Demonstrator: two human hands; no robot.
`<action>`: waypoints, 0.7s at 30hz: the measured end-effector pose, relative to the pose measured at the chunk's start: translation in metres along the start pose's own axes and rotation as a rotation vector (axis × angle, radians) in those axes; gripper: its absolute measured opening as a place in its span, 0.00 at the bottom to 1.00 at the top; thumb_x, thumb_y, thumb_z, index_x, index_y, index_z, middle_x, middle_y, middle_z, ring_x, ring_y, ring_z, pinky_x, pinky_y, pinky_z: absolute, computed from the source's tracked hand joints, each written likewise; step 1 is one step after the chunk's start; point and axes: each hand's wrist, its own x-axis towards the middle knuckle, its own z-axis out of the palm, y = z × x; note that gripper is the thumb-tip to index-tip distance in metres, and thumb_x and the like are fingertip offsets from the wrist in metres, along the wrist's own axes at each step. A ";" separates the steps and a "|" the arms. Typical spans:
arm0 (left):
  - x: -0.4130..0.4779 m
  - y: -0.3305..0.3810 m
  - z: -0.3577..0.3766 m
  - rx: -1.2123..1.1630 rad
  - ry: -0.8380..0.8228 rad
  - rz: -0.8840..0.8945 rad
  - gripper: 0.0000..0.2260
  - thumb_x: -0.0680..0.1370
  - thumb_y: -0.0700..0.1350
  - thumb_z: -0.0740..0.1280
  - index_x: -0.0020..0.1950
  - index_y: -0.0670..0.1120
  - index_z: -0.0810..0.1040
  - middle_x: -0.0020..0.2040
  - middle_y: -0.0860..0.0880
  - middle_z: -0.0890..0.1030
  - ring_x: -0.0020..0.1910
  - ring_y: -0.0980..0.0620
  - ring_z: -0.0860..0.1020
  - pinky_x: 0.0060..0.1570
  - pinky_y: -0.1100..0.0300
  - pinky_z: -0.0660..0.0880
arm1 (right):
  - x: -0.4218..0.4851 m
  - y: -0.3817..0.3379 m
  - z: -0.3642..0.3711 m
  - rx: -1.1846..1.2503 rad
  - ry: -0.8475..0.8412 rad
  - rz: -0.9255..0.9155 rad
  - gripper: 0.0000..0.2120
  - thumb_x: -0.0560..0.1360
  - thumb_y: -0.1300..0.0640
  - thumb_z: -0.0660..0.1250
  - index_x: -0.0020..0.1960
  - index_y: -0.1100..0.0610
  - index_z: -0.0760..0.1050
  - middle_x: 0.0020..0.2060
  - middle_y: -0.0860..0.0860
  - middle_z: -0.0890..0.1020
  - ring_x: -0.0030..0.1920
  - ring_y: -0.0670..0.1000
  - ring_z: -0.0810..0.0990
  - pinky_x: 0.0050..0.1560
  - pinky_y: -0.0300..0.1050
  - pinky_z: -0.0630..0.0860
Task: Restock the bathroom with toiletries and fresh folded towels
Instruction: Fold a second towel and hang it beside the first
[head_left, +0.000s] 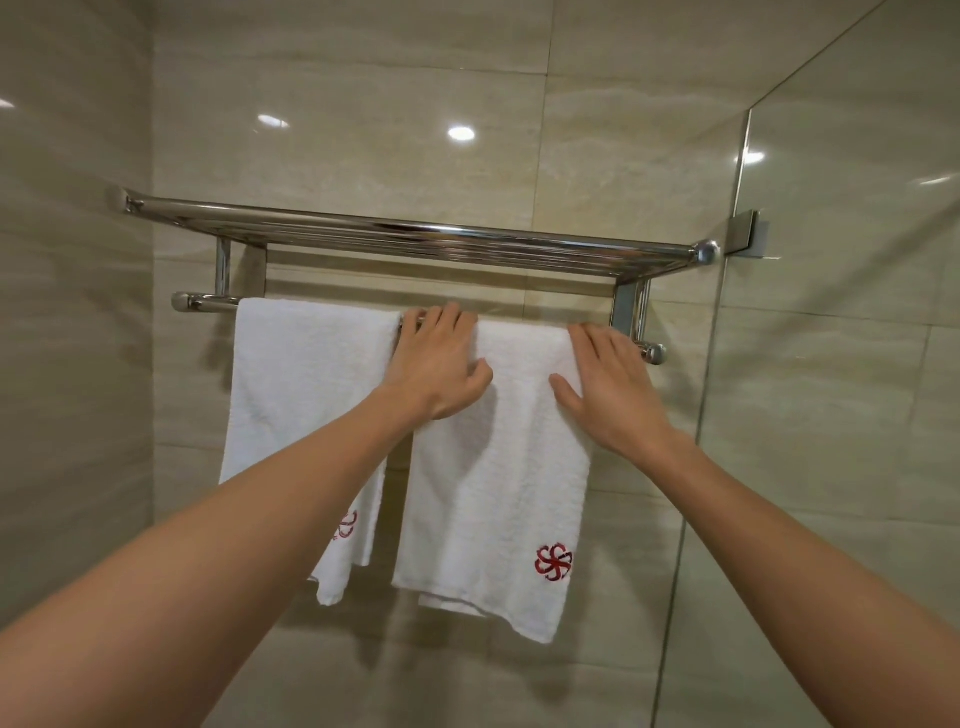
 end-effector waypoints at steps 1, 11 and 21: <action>0.001 -0.001 -0.001 -0.002 -0.013 0.002 0.25 0.75 0.57 0.53 0.64 0.44 0.70 0.58 0.45 0.73 0.56 0.47 0.71 0.66 0.47 0.62 | 0.001 0.002 0.000 -0.029 0.002 -0.014 0.29 0.79 0.48 0.62 0.74 0.63 0.63 0.66 0.58 0.72 0.67 0.58 0.67 0.74 0.54 0.58; 0.014 -0.001 -0.007 -0.055 -0.146 -0.091 0.28 0.77 0.61 0.48 0.65 0.45 0.72 0.62 0.46 0.76 0.63 0.48 0.72 0.70 0.41 0.54 | 0.012 0.004 0.004 -0.091 -0.053 0.028 0.26 0.80 0.48 0.56 0.71 0.64 0.64 0.63 0.59 0.73 0.63 0.59 0.70 0.68 0.56 0.63; -0.013 0.000 0.007 -0.039 0.043 0.040 0.27 0.74 0.56 0.56 0.70 0.45 0.65 0.65 0.45 0.69 0.62 0.46 0.68 0.67 0.46 0.60 | -0.002 -0.012 0.004 -0.019 0.033 0.055 0.29 0.76 0.53 0.60 0.73 0.64 0.61 0.67 0.59 0.68 0.69 0.60 0.65 0.73 0.59 0.59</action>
